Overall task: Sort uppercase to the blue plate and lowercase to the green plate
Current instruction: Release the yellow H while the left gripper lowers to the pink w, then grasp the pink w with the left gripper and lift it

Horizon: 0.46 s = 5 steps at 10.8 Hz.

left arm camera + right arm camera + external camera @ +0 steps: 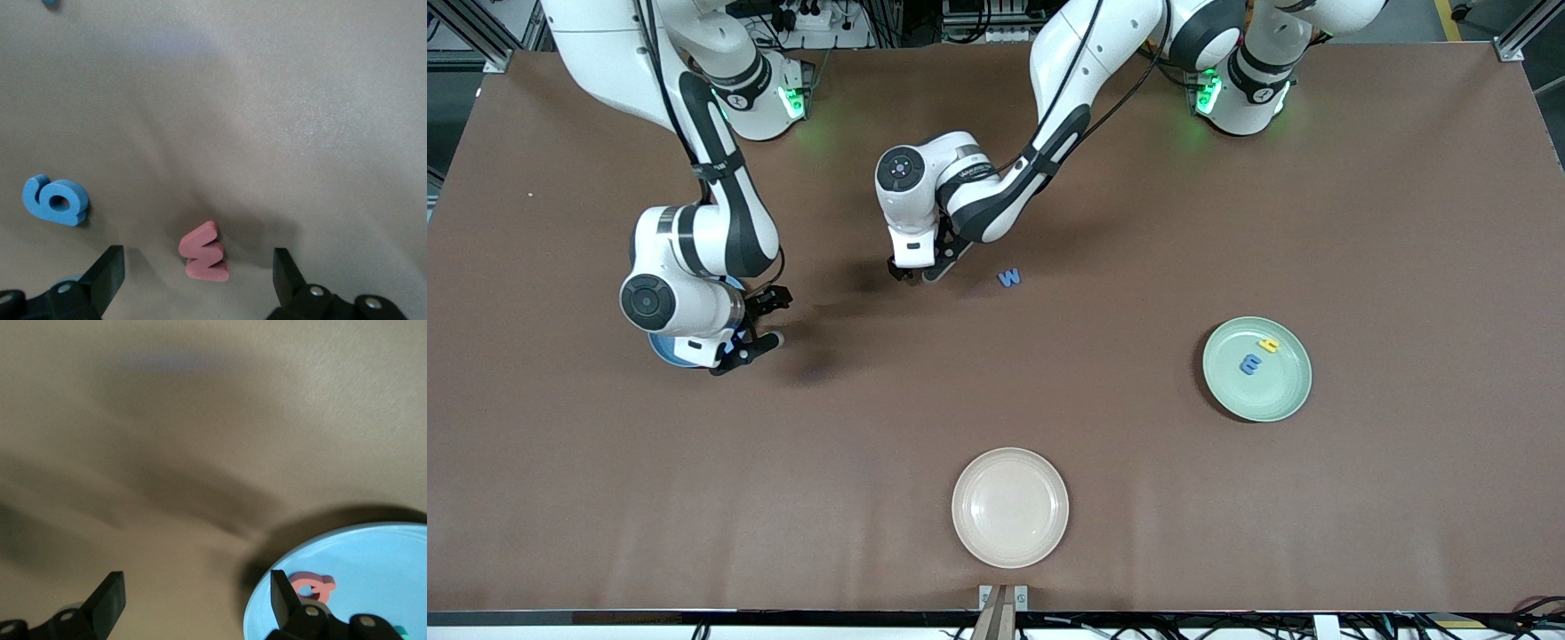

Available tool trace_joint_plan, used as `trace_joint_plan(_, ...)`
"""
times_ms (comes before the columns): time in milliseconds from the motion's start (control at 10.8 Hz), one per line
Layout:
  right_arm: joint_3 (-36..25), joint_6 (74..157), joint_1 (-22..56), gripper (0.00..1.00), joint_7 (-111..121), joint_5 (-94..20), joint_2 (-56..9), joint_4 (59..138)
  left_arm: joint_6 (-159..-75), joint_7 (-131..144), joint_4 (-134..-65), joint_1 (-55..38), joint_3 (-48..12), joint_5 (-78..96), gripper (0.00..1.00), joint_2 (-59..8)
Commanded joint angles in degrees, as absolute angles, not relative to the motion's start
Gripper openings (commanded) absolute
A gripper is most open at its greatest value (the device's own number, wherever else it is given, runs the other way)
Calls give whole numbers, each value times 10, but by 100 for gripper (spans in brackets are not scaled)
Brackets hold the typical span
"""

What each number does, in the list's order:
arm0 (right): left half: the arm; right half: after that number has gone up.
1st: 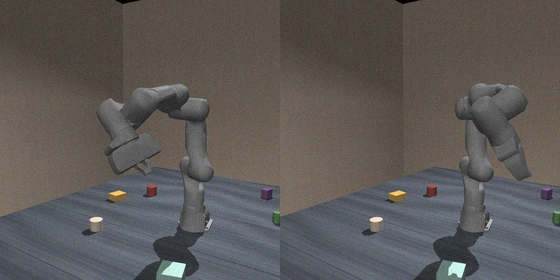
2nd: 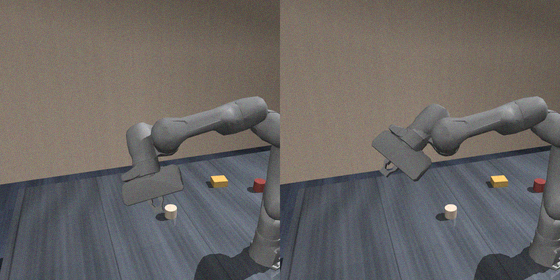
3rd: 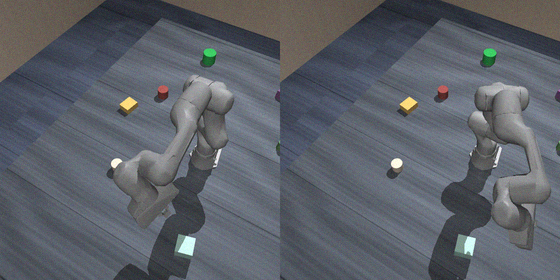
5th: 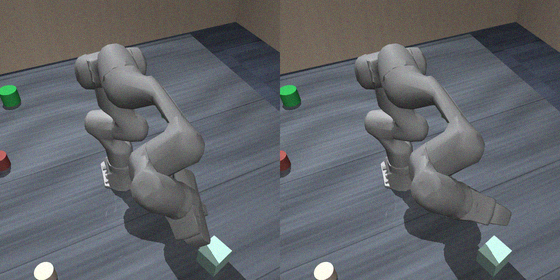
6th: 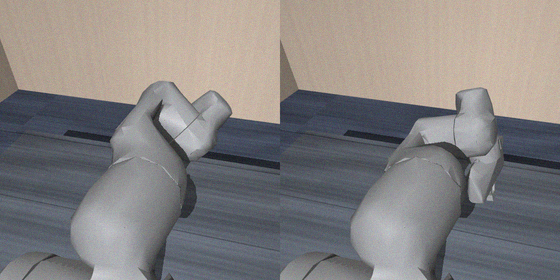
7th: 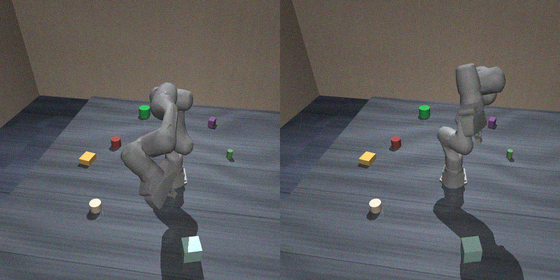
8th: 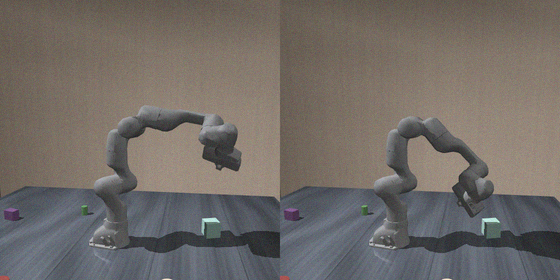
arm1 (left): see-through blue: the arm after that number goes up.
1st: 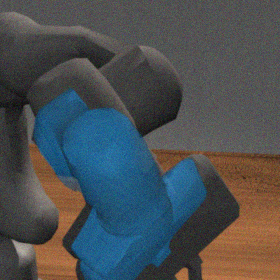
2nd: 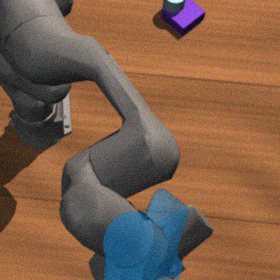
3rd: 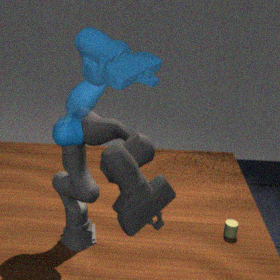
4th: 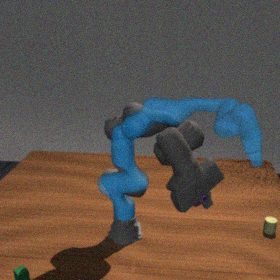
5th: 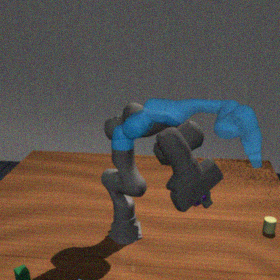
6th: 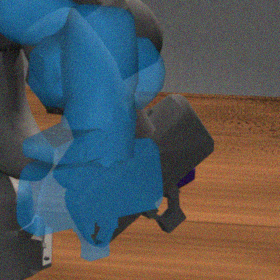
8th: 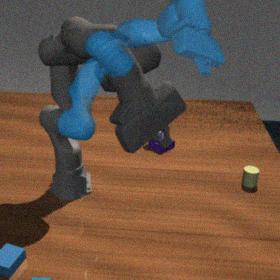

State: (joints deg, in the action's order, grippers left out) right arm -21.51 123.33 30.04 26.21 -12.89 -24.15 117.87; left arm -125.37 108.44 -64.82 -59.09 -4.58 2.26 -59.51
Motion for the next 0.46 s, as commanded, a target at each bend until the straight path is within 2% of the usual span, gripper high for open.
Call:
trace_joint_plan(0,-209,1246,301,97,257,-138,-235,1185,-1245,1093,-626,-598,-41,37,86,-606)
trace_joint_plan(370,-208,1246,301,97,257,-138,-235,1185,-1248,1093,-627,-598,-48,37,79,-606)
